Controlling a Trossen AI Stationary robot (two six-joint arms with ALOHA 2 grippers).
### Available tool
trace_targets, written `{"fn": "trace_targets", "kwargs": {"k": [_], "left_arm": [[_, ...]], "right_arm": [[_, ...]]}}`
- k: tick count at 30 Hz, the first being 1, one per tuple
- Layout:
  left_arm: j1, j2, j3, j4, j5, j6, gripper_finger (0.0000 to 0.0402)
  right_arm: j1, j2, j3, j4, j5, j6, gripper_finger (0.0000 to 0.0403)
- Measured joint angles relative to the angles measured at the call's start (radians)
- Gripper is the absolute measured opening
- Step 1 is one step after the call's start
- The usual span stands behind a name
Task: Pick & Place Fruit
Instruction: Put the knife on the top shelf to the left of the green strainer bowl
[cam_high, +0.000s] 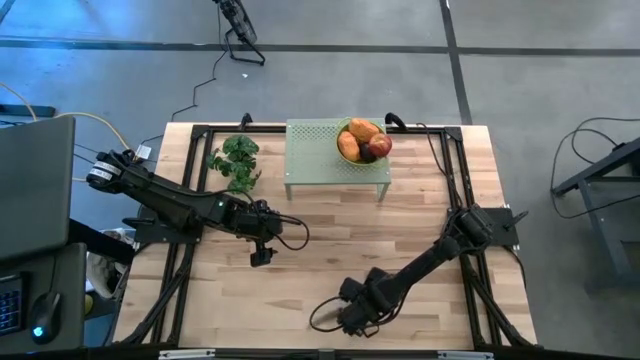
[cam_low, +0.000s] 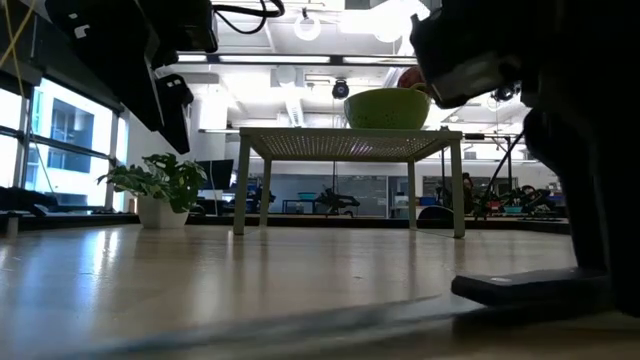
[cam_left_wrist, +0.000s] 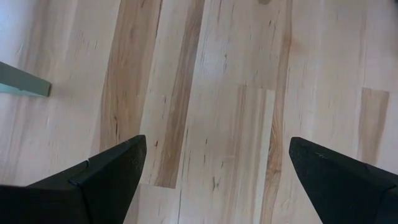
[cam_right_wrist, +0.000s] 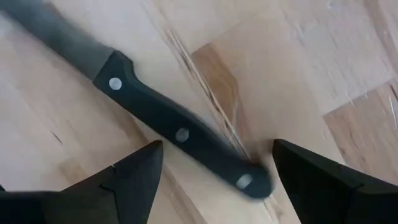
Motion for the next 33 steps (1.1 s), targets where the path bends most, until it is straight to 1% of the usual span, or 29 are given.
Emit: {"fn": "trace_targets", "kwargs": {"k": [3,7,14,21,24,28,33], "left_arm": [[0.000,0.000,0.000,0.000,0.000,0.000,0.0388],[0.000,0.000,0.000,0.000,0.000,0.000,0.0388],[0.000,0.000,0.000,0.000,0.000,0.000,0.0388],[0.000,0.000,0.000,0.000,0.000,0.000,0.0388],[0.000,0.000,0.000,0.000,0.000,0.000,0.0388],[0.000,0.000,0.000,0.000,0.000,0.000,0.0388],[0.000,0.000,0.000,0.000,0.000,0.000,0.0388]], "right_arm": [[0.000,0.001,0.000,0.002,-0.026,-0.061,0.0298],[0.000,0.002,0.000,0.003,-0.047,-0.072,0.0298],[0.000,0.002,0.000,0.003,-0.049,-0.068,0.0298],[0.001,0.003,0.000,0.001,-0.023,-0.072,0.0295],[0.002,0.003,0.000,-0.005,-0.012,-0.107,0.0277],[0.003,0.004,0.000,-0.003,0.001,-0.161,0.0235],[0.003,0.005,0.000,0.002,0.015,-0.185,0.0188]]}}
